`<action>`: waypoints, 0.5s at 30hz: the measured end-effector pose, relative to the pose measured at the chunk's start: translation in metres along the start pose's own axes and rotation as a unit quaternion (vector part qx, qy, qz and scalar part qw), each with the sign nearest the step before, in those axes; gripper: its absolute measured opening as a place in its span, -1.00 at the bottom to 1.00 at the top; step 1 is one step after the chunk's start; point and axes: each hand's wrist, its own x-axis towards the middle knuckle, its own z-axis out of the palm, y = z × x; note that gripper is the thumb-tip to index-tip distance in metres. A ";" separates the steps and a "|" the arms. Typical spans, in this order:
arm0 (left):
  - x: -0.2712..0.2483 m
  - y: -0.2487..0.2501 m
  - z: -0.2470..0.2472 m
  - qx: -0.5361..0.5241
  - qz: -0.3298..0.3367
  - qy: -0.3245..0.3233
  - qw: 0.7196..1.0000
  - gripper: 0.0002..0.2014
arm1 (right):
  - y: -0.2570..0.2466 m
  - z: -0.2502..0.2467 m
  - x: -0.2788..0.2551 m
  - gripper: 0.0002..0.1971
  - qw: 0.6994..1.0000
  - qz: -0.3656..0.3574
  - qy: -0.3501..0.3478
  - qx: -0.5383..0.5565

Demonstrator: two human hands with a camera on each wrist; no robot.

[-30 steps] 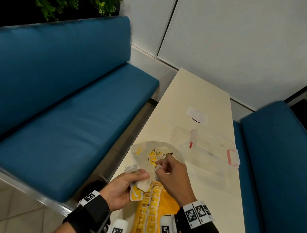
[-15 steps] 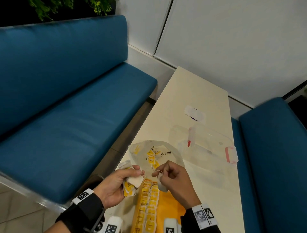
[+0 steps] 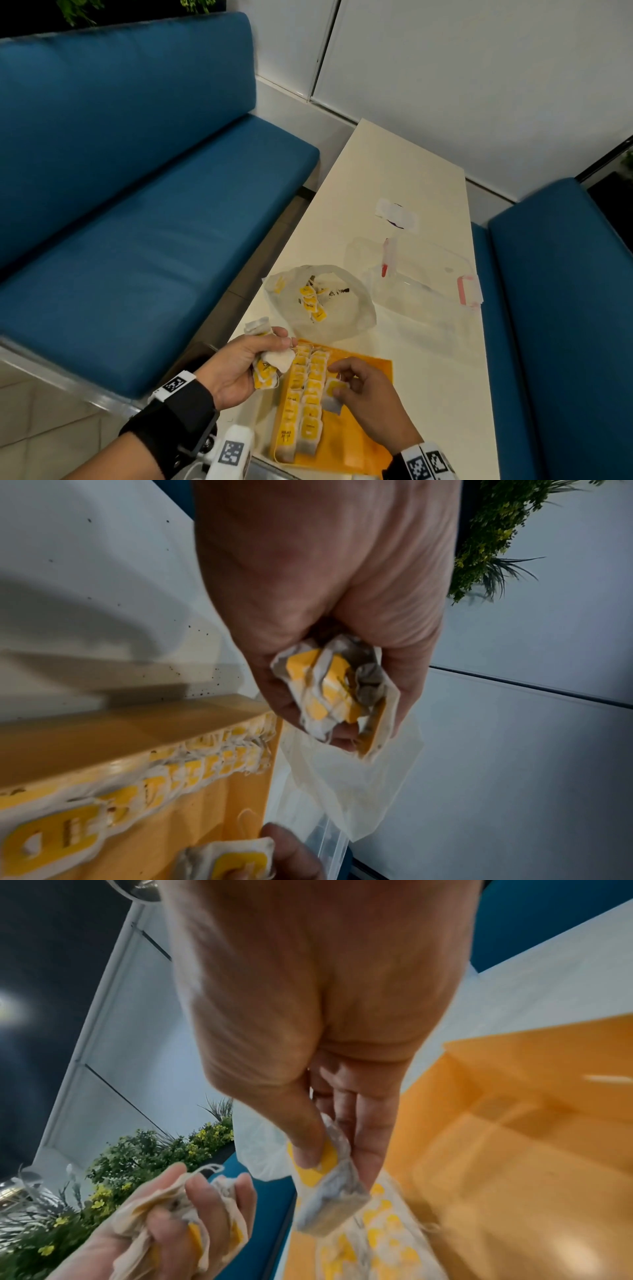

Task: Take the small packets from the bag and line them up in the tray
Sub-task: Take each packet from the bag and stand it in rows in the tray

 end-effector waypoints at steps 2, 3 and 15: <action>0.000 -0.005 -0.002 0.011 -0.002 -0.001 1.000 -0.80 | 0.008 0.007 -0.007 -0.82 1.000 0.029 -0.007 -0.002; 0.000 -0.008 -0.003 0.016 -0.005 -0.004 1.000 -0.79 | 0.013 0.011 -0.010 -0.85 0.999 0.039 -0.014 -0.002; 0.003 -0.029 -0.005 0.083 -0.009 -0.008 0.996 -0.73 | 0.033 0.033 -0.015 -0.81 0.979 0.086 -0.151 -0.110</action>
